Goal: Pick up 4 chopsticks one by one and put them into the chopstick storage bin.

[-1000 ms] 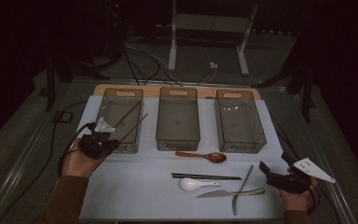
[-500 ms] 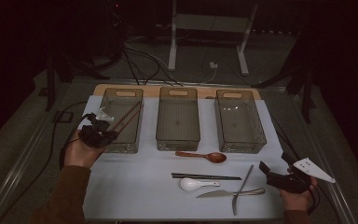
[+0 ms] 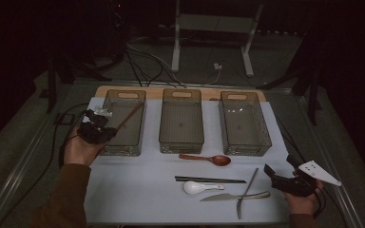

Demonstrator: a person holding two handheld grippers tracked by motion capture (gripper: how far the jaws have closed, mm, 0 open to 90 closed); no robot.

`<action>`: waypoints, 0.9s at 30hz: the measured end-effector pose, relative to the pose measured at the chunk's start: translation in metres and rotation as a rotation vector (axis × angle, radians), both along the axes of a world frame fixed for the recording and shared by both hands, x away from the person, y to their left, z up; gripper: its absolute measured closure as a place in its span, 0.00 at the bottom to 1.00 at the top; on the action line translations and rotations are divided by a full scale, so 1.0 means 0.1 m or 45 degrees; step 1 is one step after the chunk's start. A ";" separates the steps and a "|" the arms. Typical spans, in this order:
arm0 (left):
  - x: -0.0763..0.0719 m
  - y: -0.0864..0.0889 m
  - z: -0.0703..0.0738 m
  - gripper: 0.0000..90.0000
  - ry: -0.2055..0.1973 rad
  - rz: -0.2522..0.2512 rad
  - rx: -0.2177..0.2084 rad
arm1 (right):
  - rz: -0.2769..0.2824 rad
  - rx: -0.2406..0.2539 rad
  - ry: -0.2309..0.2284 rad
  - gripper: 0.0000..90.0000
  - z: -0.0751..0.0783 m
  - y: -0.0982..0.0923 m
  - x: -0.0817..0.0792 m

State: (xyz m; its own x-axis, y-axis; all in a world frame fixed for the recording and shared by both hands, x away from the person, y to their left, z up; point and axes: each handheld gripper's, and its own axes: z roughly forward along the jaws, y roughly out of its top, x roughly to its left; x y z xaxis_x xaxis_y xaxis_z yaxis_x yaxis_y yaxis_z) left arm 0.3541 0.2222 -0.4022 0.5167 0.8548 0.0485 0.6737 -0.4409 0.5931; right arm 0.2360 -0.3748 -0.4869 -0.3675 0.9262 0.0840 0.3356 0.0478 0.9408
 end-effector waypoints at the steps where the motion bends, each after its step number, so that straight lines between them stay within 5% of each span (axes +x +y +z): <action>1: 0.01 0.00 0.01 0.96 0.001 0.005 0.003 | 0.001 -0.001 -0.001 0.00 0.00 0.00 0.00; 27: 0.34 0.08 0.01 0.96 0.017 0.108 0.005 | 0.003 -0.001 0.002 0.00 0.00 0.00 0.00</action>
